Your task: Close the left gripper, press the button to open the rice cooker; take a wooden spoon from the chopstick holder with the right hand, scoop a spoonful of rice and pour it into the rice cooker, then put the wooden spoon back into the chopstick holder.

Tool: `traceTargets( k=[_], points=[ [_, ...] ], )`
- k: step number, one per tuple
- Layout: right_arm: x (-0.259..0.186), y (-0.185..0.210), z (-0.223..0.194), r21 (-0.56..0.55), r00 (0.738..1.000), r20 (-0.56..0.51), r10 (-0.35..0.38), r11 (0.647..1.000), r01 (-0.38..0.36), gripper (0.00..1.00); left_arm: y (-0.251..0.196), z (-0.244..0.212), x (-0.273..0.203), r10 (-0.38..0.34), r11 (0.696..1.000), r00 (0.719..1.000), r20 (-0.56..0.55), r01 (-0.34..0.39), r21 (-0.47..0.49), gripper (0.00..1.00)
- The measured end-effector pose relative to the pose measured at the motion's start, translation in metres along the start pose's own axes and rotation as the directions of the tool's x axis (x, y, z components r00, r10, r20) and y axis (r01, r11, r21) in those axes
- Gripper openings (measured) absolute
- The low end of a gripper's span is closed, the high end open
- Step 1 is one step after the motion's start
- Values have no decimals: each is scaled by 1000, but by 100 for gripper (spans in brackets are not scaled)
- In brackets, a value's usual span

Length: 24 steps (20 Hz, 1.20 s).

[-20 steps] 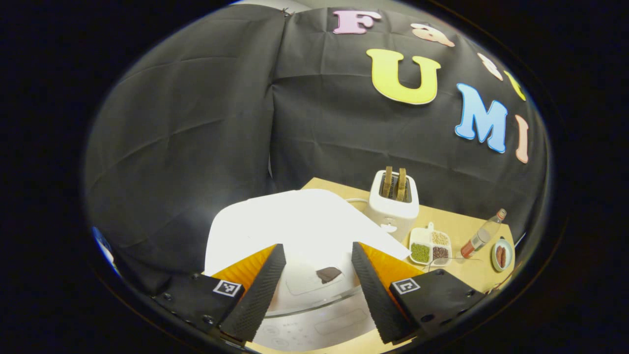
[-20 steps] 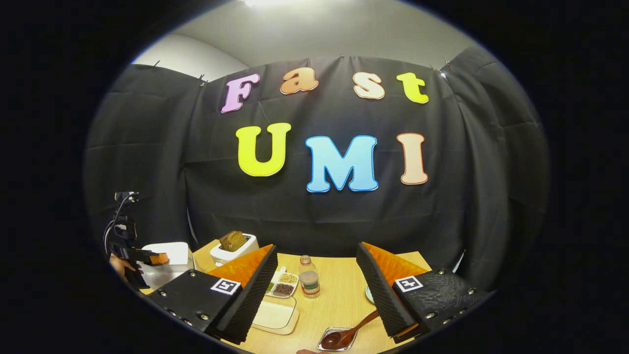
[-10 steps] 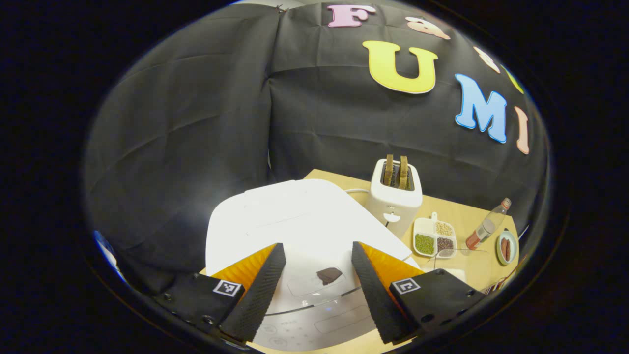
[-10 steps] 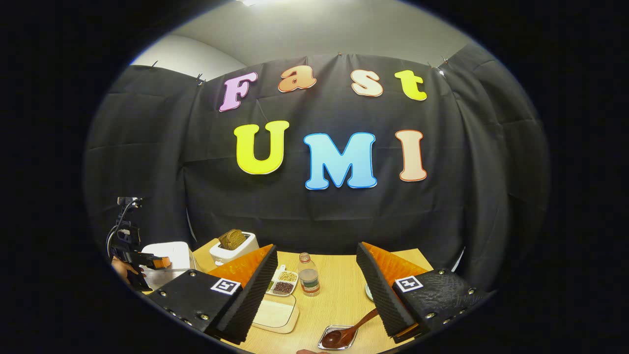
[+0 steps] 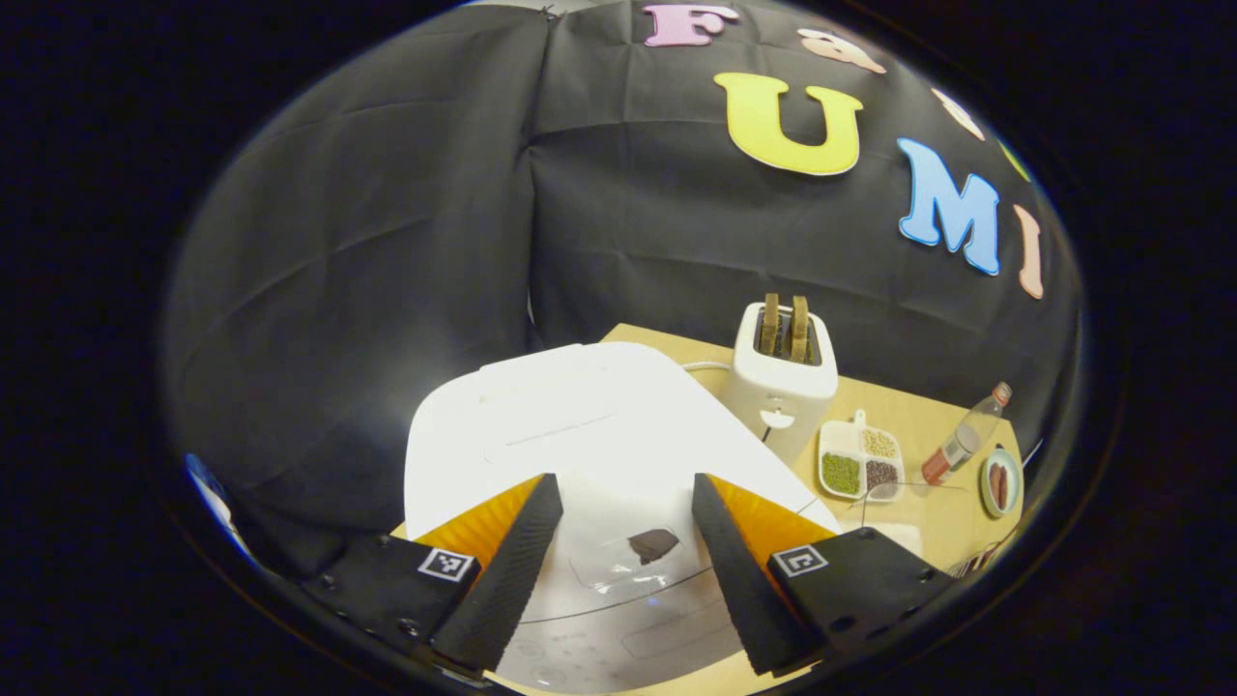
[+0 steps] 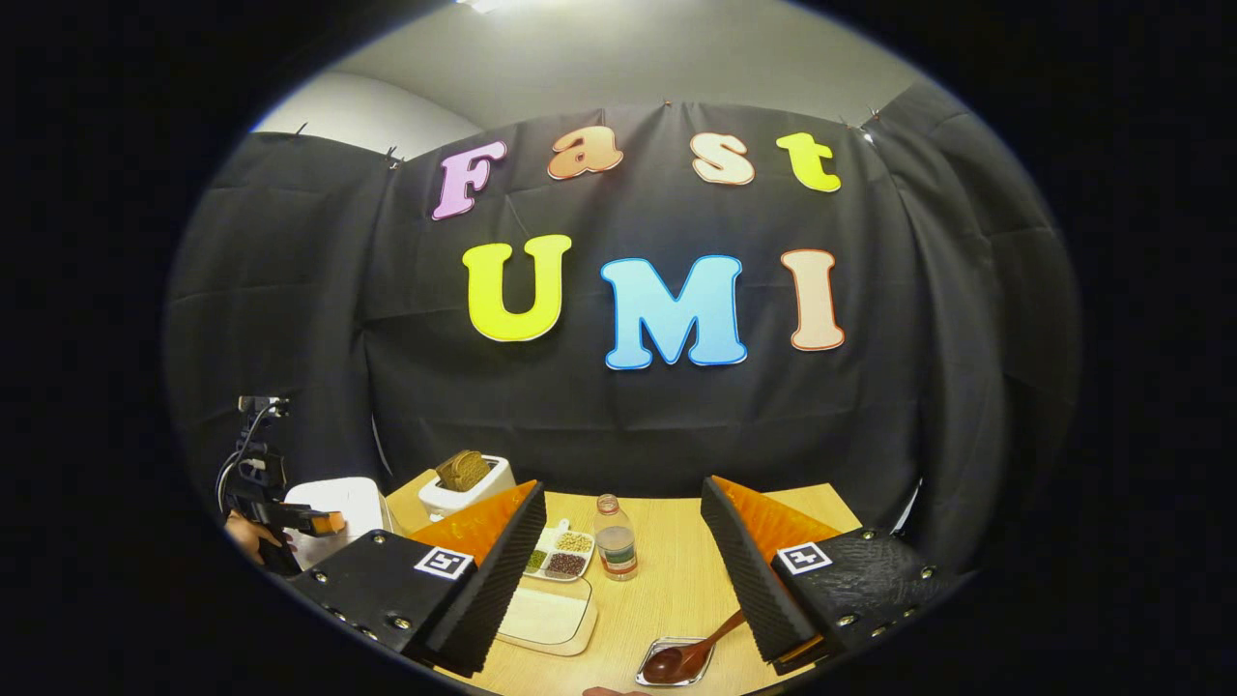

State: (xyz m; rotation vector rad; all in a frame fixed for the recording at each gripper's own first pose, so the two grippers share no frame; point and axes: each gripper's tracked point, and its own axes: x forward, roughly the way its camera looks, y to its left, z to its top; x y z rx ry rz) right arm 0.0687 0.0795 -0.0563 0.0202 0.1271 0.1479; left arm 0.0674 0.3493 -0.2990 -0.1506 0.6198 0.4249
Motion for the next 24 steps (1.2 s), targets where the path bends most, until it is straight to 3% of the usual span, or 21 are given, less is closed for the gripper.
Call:
traceTargets(
  k=[6,8,10,11,14,19,20,24],
  points=[
    [-8,-13,12,-18,999,28,-21,1000,21,98,6,12,-19,-15,997,997,79,21,-77,95],
    [-10,-17,15,-13,999,36,-29,999,29,98,-5,29,-34,-39,997,992,121,47,-63,99],
    [-9,-22,21,-17,998,47,-37,999,38,98,-24,57,-58,-78,996,977,199,86,-30,92],
    [-10,-23,24,-20,998,53,-39,999,40,98,-35,70,-69,-94,994,967,238,103,-22,95],
    [-14,-28,36,-26,996,78,-44,999,47,98,-76,112,-116,-177,981,920,349,192,-9,95],
    [-23,-35,52,-34,991,120,-54,998,58,98,-145,165,-199,-310,946,820,481,316,72,95],
    [-24,-37,54,-45,990,126,-59,997,66,98,-156,173,-212,-328,940,801,501,328,91,92],
    [-30,-40,61,-44,988,139,-67,996,73,98,-186,192,-264,-364,930,726,584,323,178,95]
  ],
)
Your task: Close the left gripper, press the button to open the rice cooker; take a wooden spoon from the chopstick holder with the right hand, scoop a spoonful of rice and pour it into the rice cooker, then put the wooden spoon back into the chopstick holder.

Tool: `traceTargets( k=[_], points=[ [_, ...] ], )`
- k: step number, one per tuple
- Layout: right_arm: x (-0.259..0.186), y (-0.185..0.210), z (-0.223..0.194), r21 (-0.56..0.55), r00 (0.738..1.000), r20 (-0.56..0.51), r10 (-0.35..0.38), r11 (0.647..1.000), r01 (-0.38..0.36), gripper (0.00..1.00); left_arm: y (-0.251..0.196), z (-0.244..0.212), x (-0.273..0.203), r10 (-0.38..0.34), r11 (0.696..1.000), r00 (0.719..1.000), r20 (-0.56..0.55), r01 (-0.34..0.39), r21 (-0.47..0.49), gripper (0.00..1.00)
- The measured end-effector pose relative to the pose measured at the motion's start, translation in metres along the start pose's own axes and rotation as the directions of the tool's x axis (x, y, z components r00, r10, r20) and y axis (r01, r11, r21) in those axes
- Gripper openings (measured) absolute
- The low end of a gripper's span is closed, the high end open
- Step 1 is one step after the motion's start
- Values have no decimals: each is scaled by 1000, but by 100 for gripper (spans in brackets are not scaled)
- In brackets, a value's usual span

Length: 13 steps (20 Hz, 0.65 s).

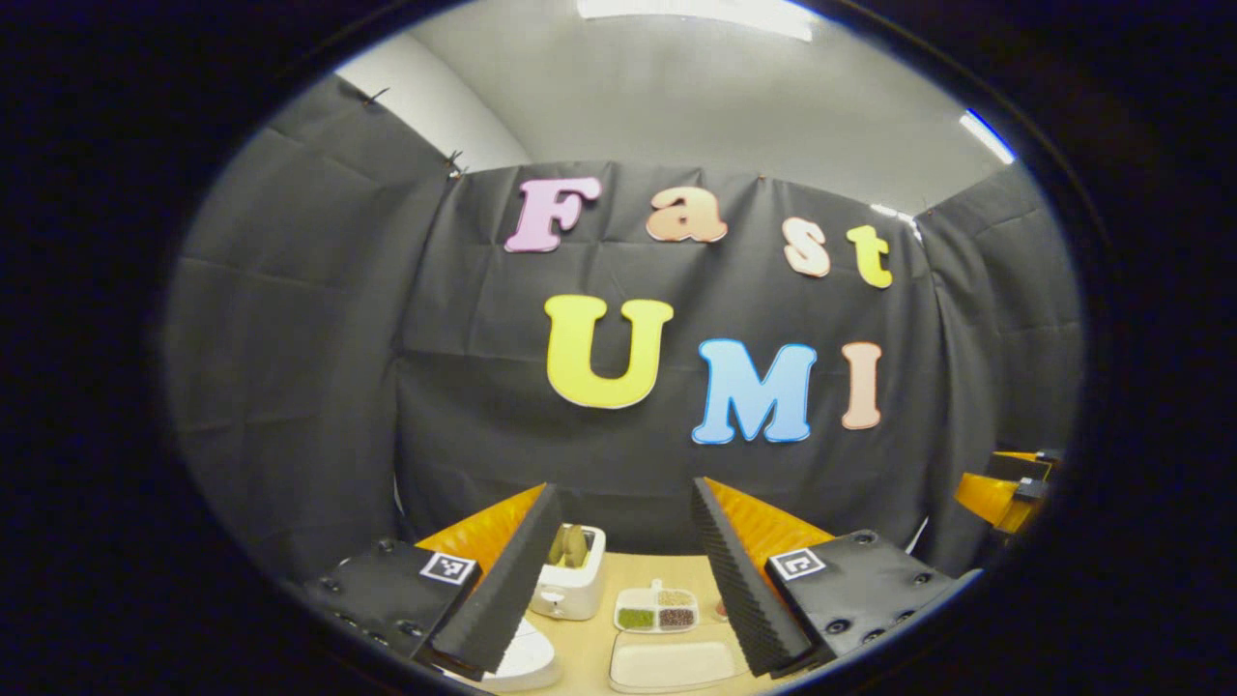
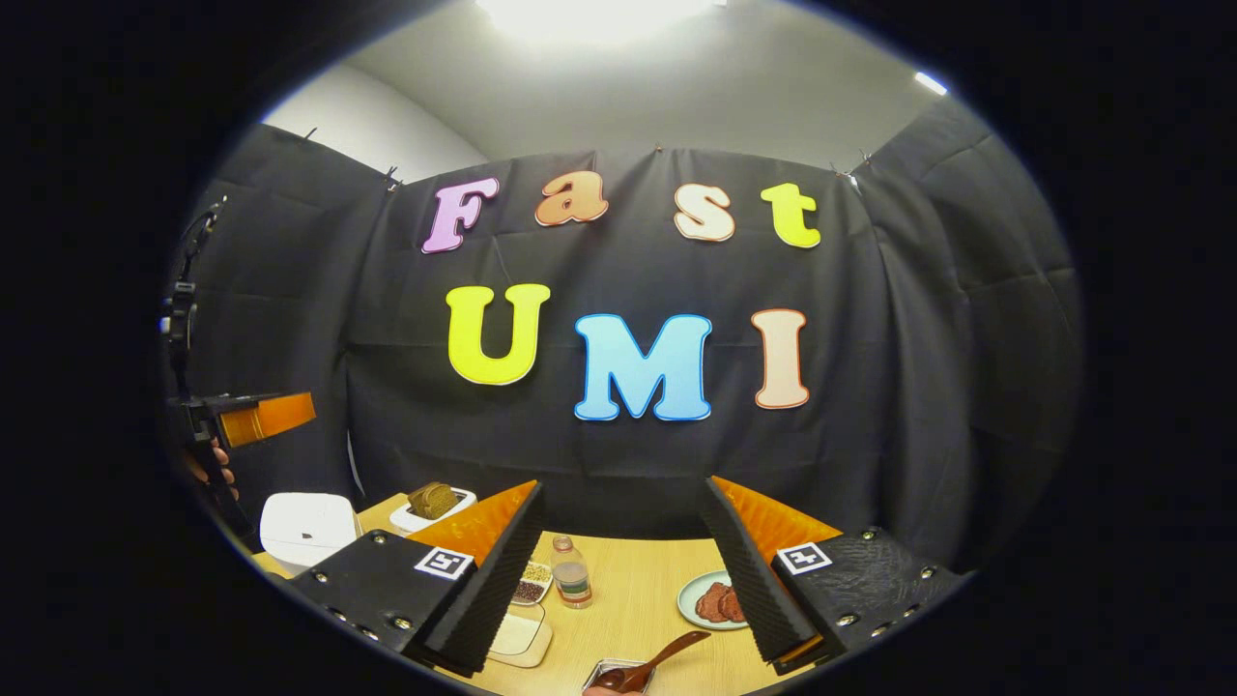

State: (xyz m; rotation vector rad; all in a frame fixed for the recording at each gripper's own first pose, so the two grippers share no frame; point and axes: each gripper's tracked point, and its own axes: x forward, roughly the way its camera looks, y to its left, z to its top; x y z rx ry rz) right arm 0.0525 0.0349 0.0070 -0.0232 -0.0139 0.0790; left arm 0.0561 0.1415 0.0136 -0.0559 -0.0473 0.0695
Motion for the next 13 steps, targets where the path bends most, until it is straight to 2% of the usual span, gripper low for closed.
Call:
traceTargets(
  k=[1,2,3,4,6,13],
  points=[
    [-2,1,3,8,1000,3,0,1000,0,98,-10,5,-4,-11,1000,1000,19,10,14,92],
    [-2,3,5,13,1000,5,6,1000,-6,98,-20,8,-9,-21,999,999,28,21,29,95],
    [-2,6,5,14,1000,7,11,1000,-11,98,-27,6,-13,-32,998,999,29,31,46,92],
    [-1,6,5,13,1000,9,14,1000,-14,98,-32,5,-16,-40,997,999,23,38,62,94],
    [-2,10,6,15,1000,11,27,1000,-27,98,-41,-1,-19,-55,995,998,17,54,78,92],
    [-5,12,3,15,1000,3,13,1000,-13,98,-35,-6,-19,-64,993,998,11,62,97,92]
  ],
)
